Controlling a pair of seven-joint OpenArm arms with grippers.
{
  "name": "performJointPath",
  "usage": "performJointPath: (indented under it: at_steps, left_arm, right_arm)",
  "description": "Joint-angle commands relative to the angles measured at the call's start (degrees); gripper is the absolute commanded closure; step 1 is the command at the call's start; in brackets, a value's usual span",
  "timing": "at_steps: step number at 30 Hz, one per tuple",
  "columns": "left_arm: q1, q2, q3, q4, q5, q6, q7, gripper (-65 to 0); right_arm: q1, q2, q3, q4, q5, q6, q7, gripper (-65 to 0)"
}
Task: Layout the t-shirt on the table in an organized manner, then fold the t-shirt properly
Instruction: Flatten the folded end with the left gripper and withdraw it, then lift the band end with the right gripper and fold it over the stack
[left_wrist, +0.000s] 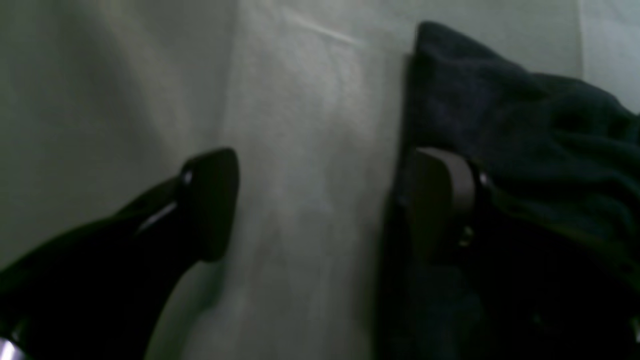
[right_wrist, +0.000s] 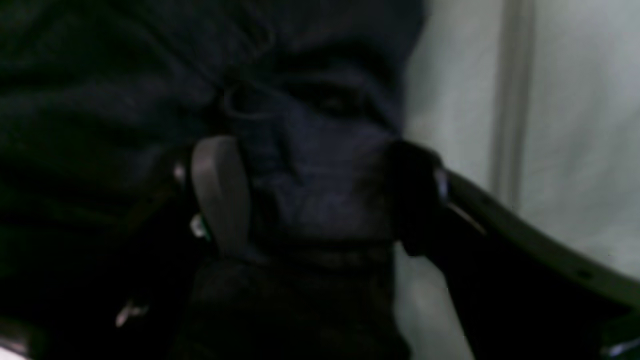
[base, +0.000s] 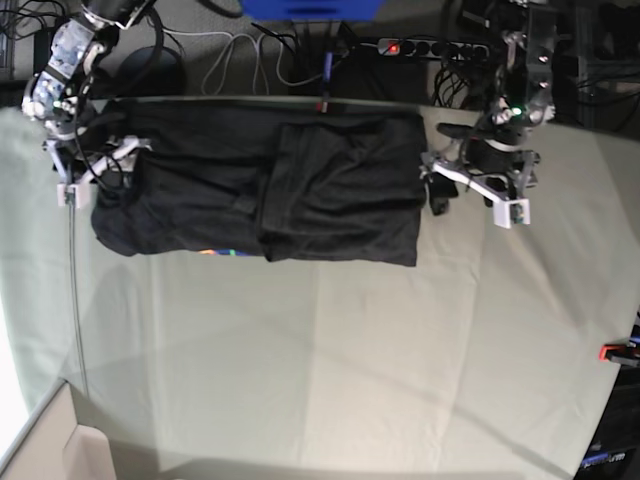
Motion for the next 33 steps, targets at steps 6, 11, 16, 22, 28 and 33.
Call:
performJointPath:
  at_steps: [6, 11, 16, 22, 28, 33]
  left_arm:
    - [0.96, -1.95, -1.18, 4.85, -0.17, -0.14, -1.13, -50.3]
    - [1.23, -1.78, -5.05, 8.19, -0.17, -0.14, -0.87, -50.3]
    - [1.32, -1.78, -9.62, 8.90, -0.17, -0.14, -0.87, -50.3]
    - [1.23, -1.86, -13.93, 8.55, -0.17, -0.14, -0.87, -50.3]
    - [1.23, -2.13, -15.25, 8.46, -0.17, -0.14, -0.87, -50.3]
    - [1.23, -2.22, -15.25, 8.37, -0.17, -0.14, -0.87, -50.3]
  right_arm:
    - [0.96, 1.03, 0.06, -3.35, 0.46, 0.23, -0.38, -44.4]
    - [0.78, 0.77, -0.11, -3.44, 0.73, 0.23, -0.38, -43.0]
    - [0.87, -0.46, -1.26, -3.44, 0.46, 0.23, -0.38, -21.2]
    - [0.52, -1.25, -1.78, -3.27, 0.46, 0.23, -0.46, 0.0]
    - [0.16, -1.34, -1.52, 0.87, 0.64, 0.23, -0.46, 0.0]
    - [-1.95, -5.30, -1.70, 12.12, 0.55, 0.23, -0.46, 0.0]
